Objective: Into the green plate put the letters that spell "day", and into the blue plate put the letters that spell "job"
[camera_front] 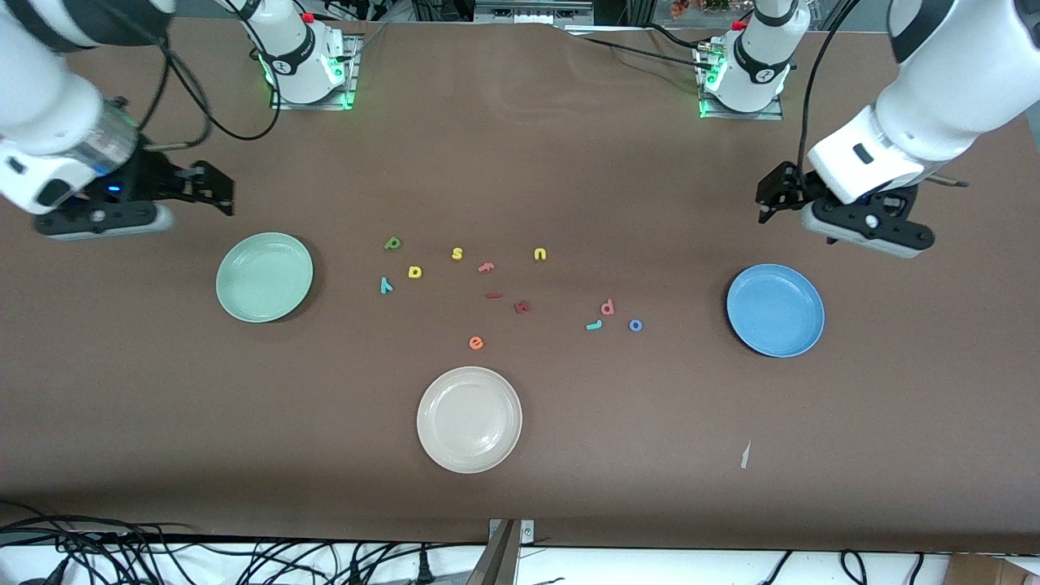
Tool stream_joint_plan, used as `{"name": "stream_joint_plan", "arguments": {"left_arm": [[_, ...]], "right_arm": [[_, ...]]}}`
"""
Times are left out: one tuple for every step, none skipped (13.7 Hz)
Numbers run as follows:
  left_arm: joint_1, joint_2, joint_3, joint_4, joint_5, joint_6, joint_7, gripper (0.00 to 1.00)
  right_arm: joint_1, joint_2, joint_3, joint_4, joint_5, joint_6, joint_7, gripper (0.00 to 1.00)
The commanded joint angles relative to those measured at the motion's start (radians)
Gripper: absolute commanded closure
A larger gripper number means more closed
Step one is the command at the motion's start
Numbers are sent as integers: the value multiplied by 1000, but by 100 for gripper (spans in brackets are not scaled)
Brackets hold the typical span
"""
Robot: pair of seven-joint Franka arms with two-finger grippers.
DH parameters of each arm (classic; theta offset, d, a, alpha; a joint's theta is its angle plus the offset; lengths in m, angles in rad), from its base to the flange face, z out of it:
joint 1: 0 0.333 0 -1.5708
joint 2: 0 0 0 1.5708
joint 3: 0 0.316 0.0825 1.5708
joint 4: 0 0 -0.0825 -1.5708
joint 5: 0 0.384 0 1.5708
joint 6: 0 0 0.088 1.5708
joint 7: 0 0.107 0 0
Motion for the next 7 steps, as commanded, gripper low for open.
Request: {"name": "stream_joint_plan", "arguments": {"left_arm": [[-29, -23, 5, -80, -22, 86, -3, 0], [-34, -25, 5, -83, -22, 88, -3, 0], [-43, -25, 5, -87, -22, 90, -3, 0], [-51, -23, 5, -96, -34, 107, -3, 0], [-54, -23, 5, -129, -52, 154, -3, 0], [-56, -23, 5, -163, -58, 210, -2, 0], [-59, -23, 5, -195, -58, 261, -2, 0]], "right_arm": [[95, 49, -6, -16, -9, 37, 134, 0], [115, 81, -6, -18, -9, 37, 134, 0], [136, 114, -4, -21, -7, 42, 125, 0], [164, 132, -4, -28, -9, 57, 127, 0], [196, 137, -4, -62, -10, 112, 128, 0], [212, 126, -4, -144, -11, 226, 137, 0], [216, 109, -4, -247, -12, 367, 137, 0]]}}
